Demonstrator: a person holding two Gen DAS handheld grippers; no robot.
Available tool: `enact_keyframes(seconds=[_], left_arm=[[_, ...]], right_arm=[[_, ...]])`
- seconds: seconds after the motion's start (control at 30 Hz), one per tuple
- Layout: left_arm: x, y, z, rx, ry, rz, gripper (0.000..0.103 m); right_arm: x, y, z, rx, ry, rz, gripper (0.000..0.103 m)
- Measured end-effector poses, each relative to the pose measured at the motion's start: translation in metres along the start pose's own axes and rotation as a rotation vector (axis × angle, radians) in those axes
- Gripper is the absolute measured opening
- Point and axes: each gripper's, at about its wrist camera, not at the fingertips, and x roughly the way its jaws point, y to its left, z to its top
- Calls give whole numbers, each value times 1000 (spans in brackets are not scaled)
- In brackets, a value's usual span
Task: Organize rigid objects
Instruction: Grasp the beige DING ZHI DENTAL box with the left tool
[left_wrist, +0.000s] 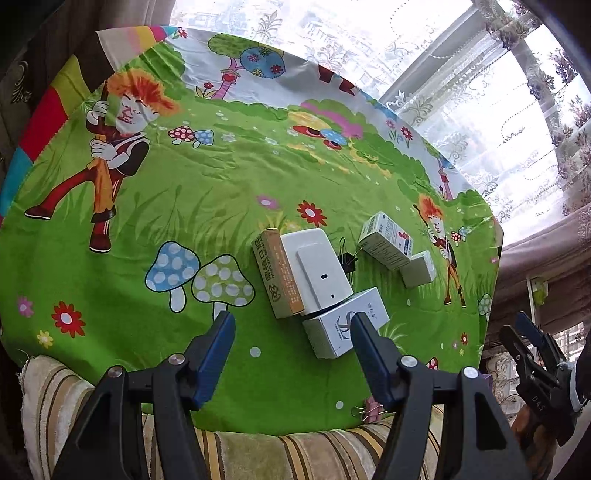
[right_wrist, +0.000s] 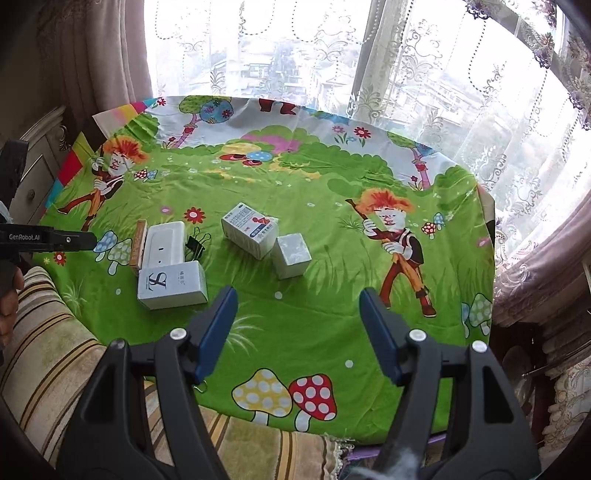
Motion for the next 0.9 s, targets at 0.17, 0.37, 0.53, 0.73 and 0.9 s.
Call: enact_keyframes(seconds=[0.17,0.37,0.53,0.73,0.9], left_arm=[[41,0,15,-33,48,35,65],[70,6,19,-37,76,60,65],[77,18,14,-23,104,87,43],[70,29,9,-46,91,55,30],[54,32,1,-64,67,17,21]], right_arm=[[42,-5,13,-52,34,5,72],[92,-21,17,-9,114,12,72],[113,-14,19,10,141,74,72],[137,8,20,-39,164,96,72],[149,10,23,-31,153,120,72]])
